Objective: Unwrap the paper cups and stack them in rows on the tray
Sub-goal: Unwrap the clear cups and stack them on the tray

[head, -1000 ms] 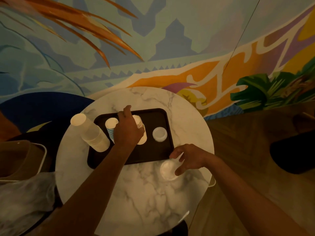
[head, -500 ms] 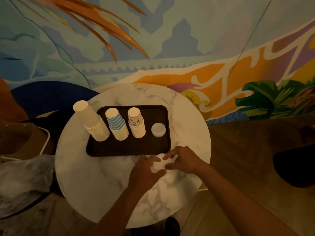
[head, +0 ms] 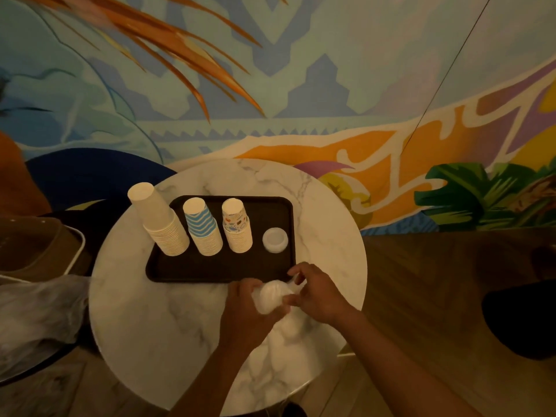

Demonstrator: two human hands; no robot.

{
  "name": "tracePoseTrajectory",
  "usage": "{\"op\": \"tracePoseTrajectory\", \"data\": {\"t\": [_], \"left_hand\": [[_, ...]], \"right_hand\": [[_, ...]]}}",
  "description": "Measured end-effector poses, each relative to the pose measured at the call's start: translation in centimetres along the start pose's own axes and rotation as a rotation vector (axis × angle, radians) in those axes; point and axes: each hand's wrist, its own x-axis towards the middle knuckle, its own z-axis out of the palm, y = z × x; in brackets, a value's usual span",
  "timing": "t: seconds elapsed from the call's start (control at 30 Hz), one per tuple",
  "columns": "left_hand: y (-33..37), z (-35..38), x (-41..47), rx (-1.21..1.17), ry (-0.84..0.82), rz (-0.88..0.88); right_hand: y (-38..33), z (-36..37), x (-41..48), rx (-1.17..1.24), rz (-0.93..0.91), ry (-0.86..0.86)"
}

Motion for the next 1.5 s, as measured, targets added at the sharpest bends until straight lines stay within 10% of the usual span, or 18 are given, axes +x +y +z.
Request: {"op": "tracePoseTrajectory", "data": {"t": [0.2,0.7,1.13,1.3,1.5], "left_hand": [[-2.3,1.5,0.6,0.018,-0.155,0.045],[-2.9,3.2,1.5,-0.115,-0.094,-0.009],[-3.4,-1.1,3.2,0.440,-0.350,0.336],[-0.9,-1.2,1.8,0.396,-0.537,0.064],[0.7,2.5,-0.7,-0.040,-0.085,-0.259]], "right_hand": [[2.3,0.2,0.0,-0.190,0.078,-0.235],[4.6,1.2,1.5,-0.135,0.081,-0.124],[6.1,3.2,1.9,-0.431,0.088,-0.058],[6.0,2.1,1.8,-0.196,0.155,-0.001],[4.7,1.1,0.8,-0.088,0.076,-0.139]]}}
